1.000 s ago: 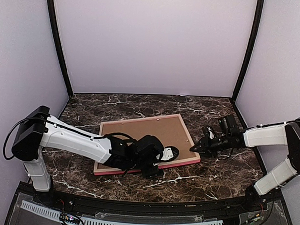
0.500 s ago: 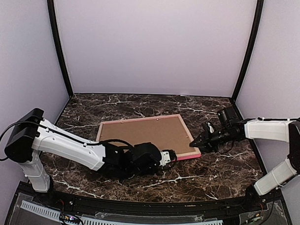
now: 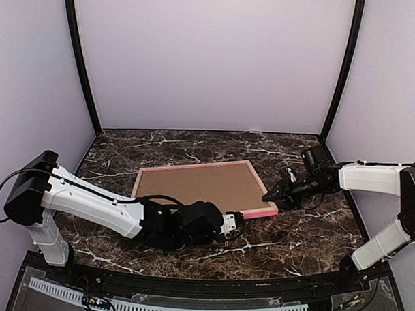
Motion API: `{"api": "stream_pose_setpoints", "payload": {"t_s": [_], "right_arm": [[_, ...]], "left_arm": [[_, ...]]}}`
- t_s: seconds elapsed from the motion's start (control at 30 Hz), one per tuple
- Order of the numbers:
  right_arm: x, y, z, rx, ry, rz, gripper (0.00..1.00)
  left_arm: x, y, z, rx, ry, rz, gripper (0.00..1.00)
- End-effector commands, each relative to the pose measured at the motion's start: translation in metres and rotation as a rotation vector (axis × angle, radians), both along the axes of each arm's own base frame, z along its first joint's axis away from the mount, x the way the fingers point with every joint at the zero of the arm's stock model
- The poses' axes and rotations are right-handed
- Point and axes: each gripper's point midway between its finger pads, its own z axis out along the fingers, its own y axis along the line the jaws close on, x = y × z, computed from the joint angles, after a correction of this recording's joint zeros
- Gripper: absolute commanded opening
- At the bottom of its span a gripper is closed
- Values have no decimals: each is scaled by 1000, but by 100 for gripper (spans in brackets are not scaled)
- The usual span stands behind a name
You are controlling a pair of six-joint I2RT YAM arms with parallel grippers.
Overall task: Put the photo into the frame
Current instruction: Pass from the right arm to the left, then turn over the photo frame.
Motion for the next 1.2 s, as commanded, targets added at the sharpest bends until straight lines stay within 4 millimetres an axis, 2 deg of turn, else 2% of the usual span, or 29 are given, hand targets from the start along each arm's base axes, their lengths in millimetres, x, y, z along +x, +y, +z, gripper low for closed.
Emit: {"api": "stream_pose_setpoints", "payload": {"t_s": [0.0,0.27,0.43,0.5,0.53,0.57,0.6,0.63,0.67,0.7,0.73,0.77,0.83,0.97,1.1,1.13,1.17], "right_arm": [[7,6,27,44,-93,42,34],[29,-1,64,18,-178,34,53],[51,-18,89,-28,-238,11,59],[64,-26,108,-39,-282,-6,60],[69,-29,115,-42,-297,-12,60],[75,-33,123,-45,-317,-19,60],[80,-36,132,-47,-336,-26,61],[84,-39,139,-49,-350,-32,61],[89,-42,147,-49,-367,-36,61],[92,-44,154,-53,-382,-40,61],[96,-47,161,-56,-398,-46,62],[99,-50,168,-58,-413,-51,62],[105,-56,180,-59,-439,-61,62],[111,-65,200,-53,-494,-72,62],[113,-75,209,-52,-534,-93,62],[113,-77,209,-50,-538,-97,62],[112,-79,209,-48,-540,-101,62]], "left_arm": [[11,0,48,-95,-56,45,31],[11,3,70,-94,-74,42,18],[13,5,101,-101,-108,33,0],[11,7,115,-99,-111,22,0],[11,6,130,-125,-116,20,0],[10,7,134,-116,-114,12,0],[10,6,149,-140,-123,7,0],[9,8,153,-133,-118,0,0],[9,6,170,-163,-126,-3,0],[9,8,175,-158,-124,-6,0],[10,6,195,-197,-130,-4,0],[10,7,199,-193,-116,-7,0],[12,4,240,-276,-92,-9,0],[15,0,287,-397,-6,-21,0],[21,-6,310,-484,118,-25,0],[20,-7,307,-496,173,-20,0],[30,-5,319,-538,181,-1,0]]}}
